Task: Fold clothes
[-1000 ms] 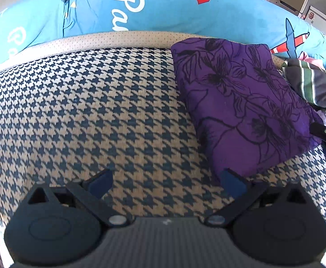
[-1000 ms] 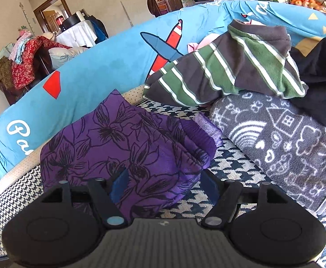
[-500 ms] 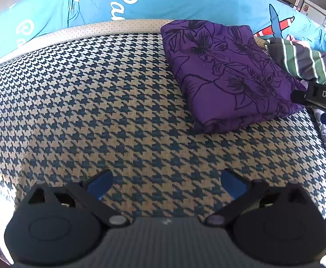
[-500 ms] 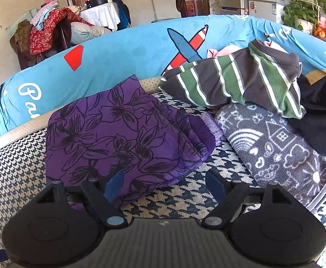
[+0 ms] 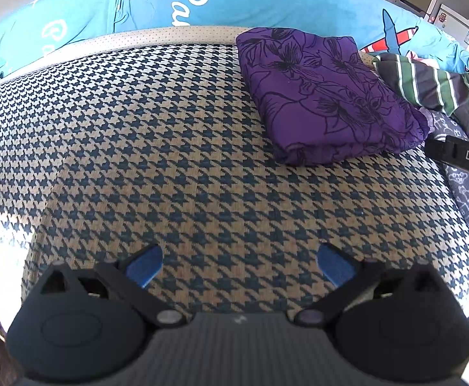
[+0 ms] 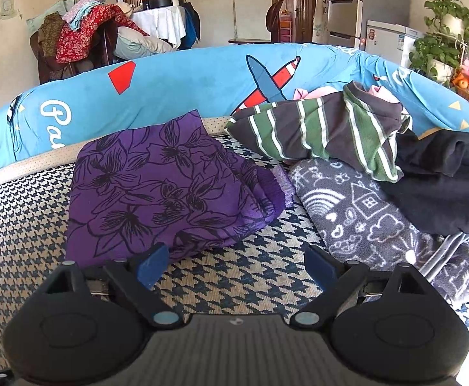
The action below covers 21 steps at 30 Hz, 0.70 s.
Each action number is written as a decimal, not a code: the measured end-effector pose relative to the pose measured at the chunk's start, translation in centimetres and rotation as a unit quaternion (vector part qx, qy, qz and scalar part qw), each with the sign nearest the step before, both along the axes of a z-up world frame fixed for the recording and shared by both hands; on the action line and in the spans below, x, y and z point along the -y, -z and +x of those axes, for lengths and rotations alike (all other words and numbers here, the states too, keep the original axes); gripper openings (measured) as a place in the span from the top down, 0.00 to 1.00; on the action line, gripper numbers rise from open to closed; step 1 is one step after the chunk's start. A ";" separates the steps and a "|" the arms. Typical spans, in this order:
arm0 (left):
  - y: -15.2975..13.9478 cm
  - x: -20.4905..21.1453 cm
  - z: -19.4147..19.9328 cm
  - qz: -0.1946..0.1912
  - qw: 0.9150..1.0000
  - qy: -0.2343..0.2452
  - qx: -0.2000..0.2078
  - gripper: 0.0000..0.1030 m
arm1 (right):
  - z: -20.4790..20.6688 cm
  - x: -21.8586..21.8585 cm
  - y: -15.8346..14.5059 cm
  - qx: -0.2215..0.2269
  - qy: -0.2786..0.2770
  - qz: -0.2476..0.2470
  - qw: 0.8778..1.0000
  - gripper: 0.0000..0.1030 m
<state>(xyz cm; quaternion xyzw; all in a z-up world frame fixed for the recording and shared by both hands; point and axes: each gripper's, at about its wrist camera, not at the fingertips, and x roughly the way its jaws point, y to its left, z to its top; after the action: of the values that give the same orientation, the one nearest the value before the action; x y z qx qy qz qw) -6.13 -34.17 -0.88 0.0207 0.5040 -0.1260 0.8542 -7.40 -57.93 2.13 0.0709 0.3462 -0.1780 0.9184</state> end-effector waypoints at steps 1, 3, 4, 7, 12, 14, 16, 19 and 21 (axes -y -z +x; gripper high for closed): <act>0.0 -0.1 -0.1 0.000 1.000 -0.001 -0.001 0.00 | -0.3 -0.1 0.0 0.000 0.000 -0.001 1.000 0.11; -0.1 -0.3 -0.5 -0.001 1.000 -0.004 -0.002 0.00 | -0.8 -0.2 0.0 0.000 -0.001 -0.003 1.000 0.11; -0.2 -0.4 -0.6 -0.002 1.000 -0.005 -0.002 0.00 | -1.0 -0.3 -0.1 0.000 -0.002 -0.004 1.000 0.11; -0.2 -0.7 -1.0 -0.003 1.000 -0.010 -0.005 0.00 | -1.6 -0.8 -0.1 -0.003 -0.009 -0.012 1.000 0.11; -0.3 -1.1 -1.5 -0.006 1.000 -0.015 -0.006 0.00 | -2.3 -1.7 0.0 -0.006 -0.019 -0.025 0.999 0.09; -0.4 -1.0 -1.6 -0.007 1.000 -0.015 -0.005 0.00 | -2.7 -1.8 0.0 -0.006 -0.018 -0.024 1.000 0.08; -0.5 -1.0 -1.9 -0.008 1.000 -0.013 -0.003 0.00 | -3.0 -1.8 0.0 -0.004 -0.016 -0.021 1.000 0.08; -0.6 -0.8 -2.3 -0.007 1.000 -0.010 -0.001 0.00 | -3.4 -1.8 0.1 -0.003 -0.013 -0.014 1.000 0.07; -0.6 -0.7 -2.5 -0.007 1.000 -0.006 -0.002 0.00 | -3.5 -1.8 0.1 -0.003 -0.010 -0.014 1.000 0.07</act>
<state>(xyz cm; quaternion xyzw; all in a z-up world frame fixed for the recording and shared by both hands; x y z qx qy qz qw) -8.61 -33.48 -0.31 0.0108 0.5052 -0.1242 0.8539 -10.93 -56.11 2.00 0.0542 0.3474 -0.1738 0.9199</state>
